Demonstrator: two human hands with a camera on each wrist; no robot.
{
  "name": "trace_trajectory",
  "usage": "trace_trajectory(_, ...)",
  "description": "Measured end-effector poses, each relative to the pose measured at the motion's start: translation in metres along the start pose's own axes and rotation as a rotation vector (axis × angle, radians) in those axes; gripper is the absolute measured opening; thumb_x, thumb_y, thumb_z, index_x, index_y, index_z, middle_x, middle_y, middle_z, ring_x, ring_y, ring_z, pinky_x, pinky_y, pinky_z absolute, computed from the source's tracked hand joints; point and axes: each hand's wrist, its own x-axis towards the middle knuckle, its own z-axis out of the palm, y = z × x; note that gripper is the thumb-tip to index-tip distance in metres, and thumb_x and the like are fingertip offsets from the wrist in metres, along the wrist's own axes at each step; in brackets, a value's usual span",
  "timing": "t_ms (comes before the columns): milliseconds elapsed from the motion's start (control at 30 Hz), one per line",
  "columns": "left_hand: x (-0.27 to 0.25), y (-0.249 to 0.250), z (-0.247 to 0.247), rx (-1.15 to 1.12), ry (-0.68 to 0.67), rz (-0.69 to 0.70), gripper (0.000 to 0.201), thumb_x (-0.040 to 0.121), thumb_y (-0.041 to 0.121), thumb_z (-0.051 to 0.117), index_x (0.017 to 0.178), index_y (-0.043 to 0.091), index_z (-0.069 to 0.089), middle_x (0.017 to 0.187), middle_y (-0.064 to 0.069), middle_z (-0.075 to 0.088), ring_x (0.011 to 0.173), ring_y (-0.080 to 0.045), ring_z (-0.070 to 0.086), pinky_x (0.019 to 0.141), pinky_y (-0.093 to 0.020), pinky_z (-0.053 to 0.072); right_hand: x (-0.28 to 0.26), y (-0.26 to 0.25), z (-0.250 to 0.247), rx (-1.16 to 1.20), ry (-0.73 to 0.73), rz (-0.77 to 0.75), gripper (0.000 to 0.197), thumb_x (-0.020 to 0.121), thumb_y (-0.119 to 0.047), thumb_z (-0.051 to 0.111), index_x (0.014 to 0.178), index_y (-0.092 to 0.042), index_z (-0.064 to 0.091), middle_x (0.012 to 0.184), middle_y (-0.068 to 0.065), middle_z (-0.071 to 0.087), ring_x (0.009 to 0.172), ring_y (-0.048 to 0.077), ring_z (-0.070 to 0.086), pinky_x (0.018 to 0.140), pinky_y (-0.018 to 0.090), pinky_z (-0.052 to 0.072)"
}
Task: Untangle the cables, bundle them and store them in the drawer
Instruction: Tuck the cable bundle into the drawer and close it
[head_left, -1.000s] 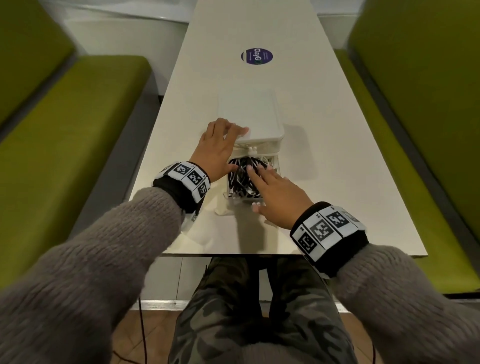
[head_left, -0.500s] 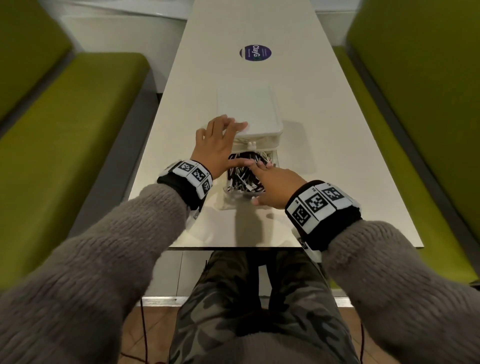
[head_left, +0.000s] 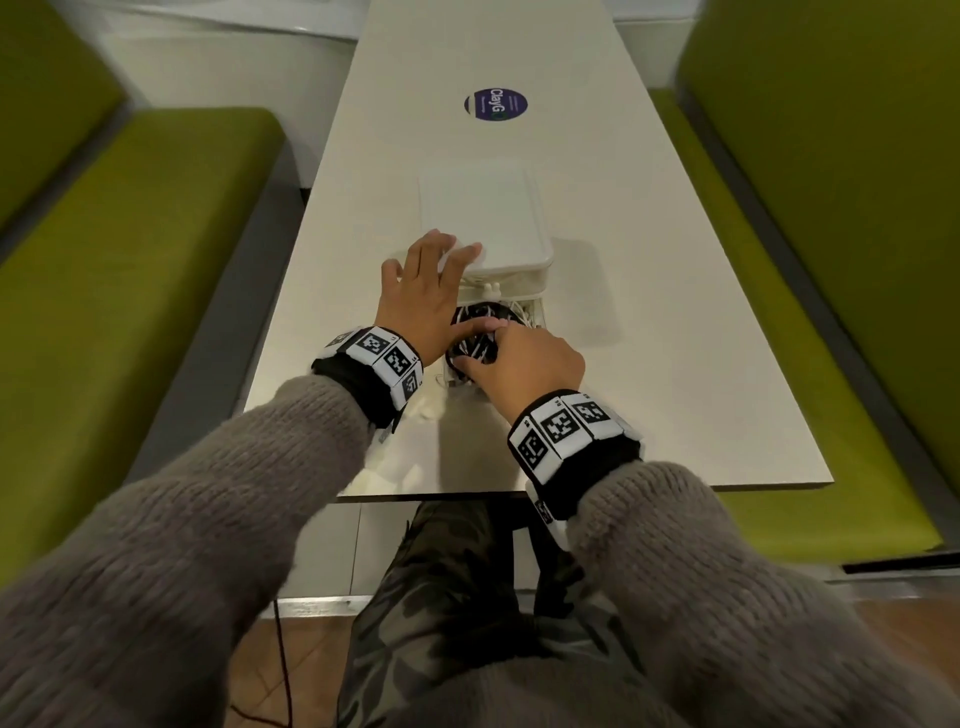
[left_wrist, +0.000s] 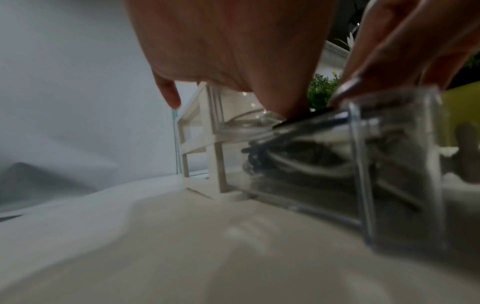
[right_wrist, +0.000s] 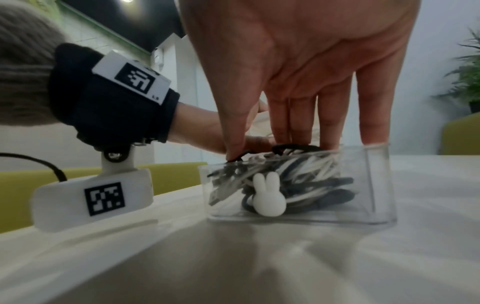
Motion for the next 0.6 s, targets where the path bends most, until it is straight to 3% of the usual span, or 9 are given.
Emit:
trace_trajectory(133, -0.007, 0.0, -0.021, -0.245, -0.012, -0.002, 0.08, 0.078, 0.073, 0.028, 0.14, 0.022, 0.034, 0.143, -0.008, 0.033, 0.135, -0.025, 0.025, 0.101, -0.049, 0.028, 0.005, 0.001, 0.002, -0.022, 0.003, 0.023, 0.04, 0.087, -0.055, 0.056, 0.11, -0.023, 0.061, 0.105, 0.002, 0.067, 0.098, 0.025, 0.062, 0.067, 0.029, 0.035)
trace_trajectory(233, -0.032, 0.011, -0.03, -0.23, 0.105, 0.093, 0.054, 0.091, 0.045, 0.041, 0.134, 0.013, 0.044, 0.137, -0.011, 0.044, 0.127, -0.029, 0.04, 0.102, -0.044, 0.032, 0.007, 0.002, 0.001, -0.032, 0.003, 0.015, 0.037, 0.088, -0.052, 0.056, 0.107, -0.021, 0.063, 0.102, 0.002, 0.067, 0.097, 0.026, 0.063, 0.067, 0.029, 0.036)
trace_trajectory(300, -0.05, 0.022, -0.02, -0.272, 0.066, 0.174, 0.045, 0.094, 0.025, 0.046, 0.132, 0.002, 0.047, 0.133, -0.019, 0.049, 0.122, -0.035, 0.046, 0.101, -0.041, 0.036, 0.007, 0.003, 0.001, -0.047, -0.007, 0.009, 0.028, 0.09, -0.042, 0.054, 0.108, -0.022, 0.063, 0.103, 0.003, 0.067, 0.096, 0.026, 0.063, 0.066, 0.029, 0.036)
trace_trajectory(367, -0.062, 0.031, -0.01, -0.357, -0.049, 0.168, 0.047, 0.097, 0.014, 0.043, 0.14, -0.003, 0.033, 0.146, -0.021, 0.034, 0.135, -0.033, 0.033, 0.113, -0.034, 0.023, 0.007, 0.003, 0.001, -0.066, -0.007, -0.005, 0.025, 0.091, -0.036, 0.052, 0.11, -0.023, 0.063, 0.103, 0.003, 0.067, 0.096, 0.026, 0.063, 0.066, 0.029, 0.036)
trace_trajectory(467, -0.06, 0.041, -0.007, -0.457, -0.269, 0.077, 0.064, 0.097, 0.019, 0.039, 0.148, 0.0, 0.005, 0.157, -0.015, 0.0, 0.146, -0.021, 0.0, 0.117, -0.025, -0.001, 0.009, 0.005, -0.004, -0.054, -0.016, 0.001, 0.026, 0.091, -0.033, 0.049, 0.107, -0.025, 0.066, 0.099, 0.002, 0.067, 0.092, 0.025, 0.064, 0.064, 0.028, 0.037)
trace_trajectory(533, -0.057, 0.046, -0.003, -0.428, -0.376, 0.013, 0.079, 0.094, 0.031, 0.046, 0.148, 0.003, -0.004, 0.157, -0.013, -0.008, 0.145, -0.02, -0.007, 0.115, -0.026, -0.003, 0.014, 0.008, -0.011, -0.046, -0.097, -0.008, 0.026, 0.09, -0.033, 0.051, 0.11, -0.027, 0.067, 0.102, 0.002, 0.067, 0.093, 0.024, 0.063, 0.064, 0.028, 0.037)
trace_trajectory(600, -0.057, 0.048, 0.002, -0.374, -0.363, 0.02, 0.086, 0.091, 0.039, 0.052, 0.148, 0.002, -0.001, 0.157, -0.016, -0.002, 0.146, -0.024, -0.002, 0.118, -0.031, 0.002, 0.019, 0.009, -0.022, 0.008, -0.235, -0.037, 0.023, 0.086, -0.026, 0.059, 0.107, -0.022, 0.067, 0.102, 0.005, 0.066, 0.096, 0.025, 0.063, 0.068, 0.028, 0.04)
